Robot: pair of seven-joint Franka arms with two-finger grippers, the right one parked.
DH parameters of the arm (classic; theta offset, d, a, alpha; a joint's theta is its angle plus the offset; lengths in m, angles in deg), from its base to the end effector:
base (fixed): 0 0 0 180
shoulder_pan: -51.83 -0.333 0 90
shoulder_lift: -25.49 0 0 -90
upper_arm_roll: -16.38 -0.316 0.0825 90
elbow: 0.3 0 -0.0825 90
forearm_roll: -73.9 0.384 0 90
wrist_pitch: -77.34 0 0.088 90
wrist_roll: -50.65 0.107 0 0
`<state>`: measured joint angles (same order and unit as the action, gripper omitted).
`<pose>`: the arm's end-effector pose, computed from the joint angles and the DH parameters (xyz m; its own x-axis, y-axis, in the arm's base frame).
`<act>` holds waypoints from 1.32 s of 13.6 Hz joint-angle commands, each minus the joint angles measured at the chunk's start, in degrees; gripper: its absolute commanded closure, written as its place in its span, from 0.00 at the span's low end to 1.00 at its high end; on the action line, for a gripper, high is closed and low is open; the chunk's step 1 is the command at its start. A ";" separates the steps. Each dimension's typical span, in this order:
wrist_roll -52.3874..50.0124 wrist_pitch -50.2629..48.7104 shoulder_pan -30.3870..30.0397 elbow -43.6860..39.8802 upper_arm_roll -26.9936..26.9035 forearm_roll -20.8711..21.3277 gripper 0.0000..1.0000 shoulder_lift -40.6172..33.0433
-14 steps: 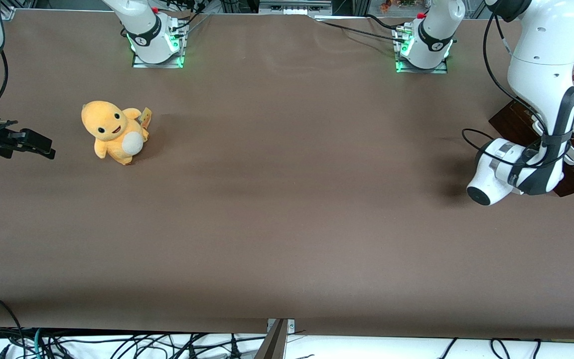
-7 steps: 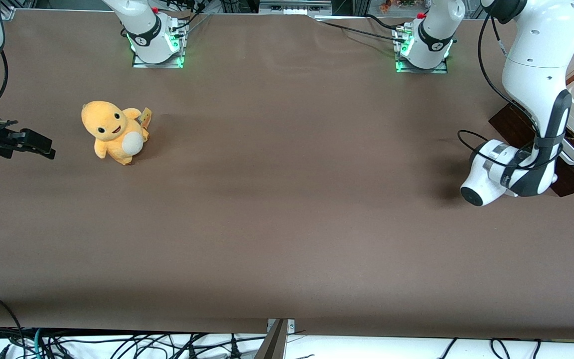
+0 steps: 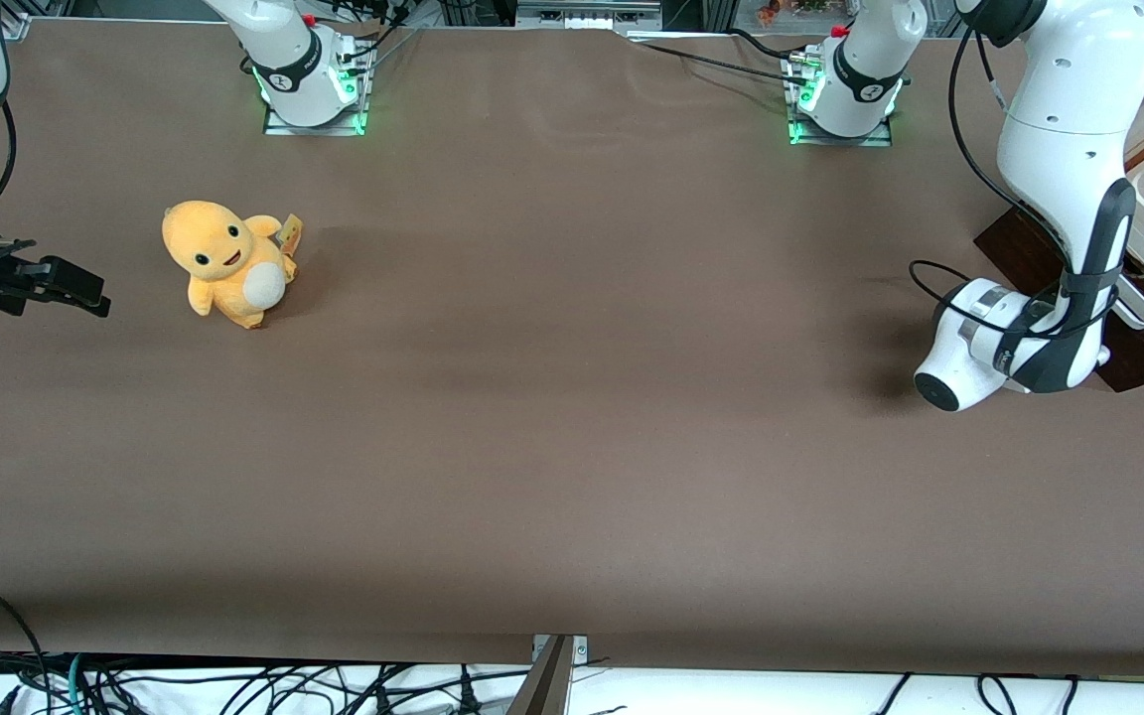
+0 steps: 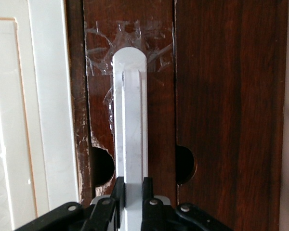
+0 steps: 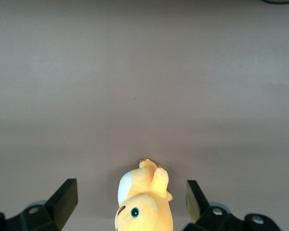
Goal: Open lower drawer with left arm only
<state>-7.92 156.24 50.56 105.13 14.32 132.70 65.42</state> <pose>0.5317 0.1348 0.1659 0.8212 0.5701 -0.0232 0.0445 -0.1046 -0.9935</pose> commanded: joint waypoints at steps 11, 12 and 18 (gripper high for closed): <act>0.74 0.02 2.32 -4.44 3.46 0.26 0.95 -0.73; 0.74 0.10 2.50 -4.52 4.07 0.35 0.95 -0.73; 0.21 0.19 2.94 -4.61 5.66 0.44 0.96 -0.64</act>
<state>-8.51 156.01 52.39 102.25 19.49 132.41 65.06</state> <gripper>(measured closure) 0.819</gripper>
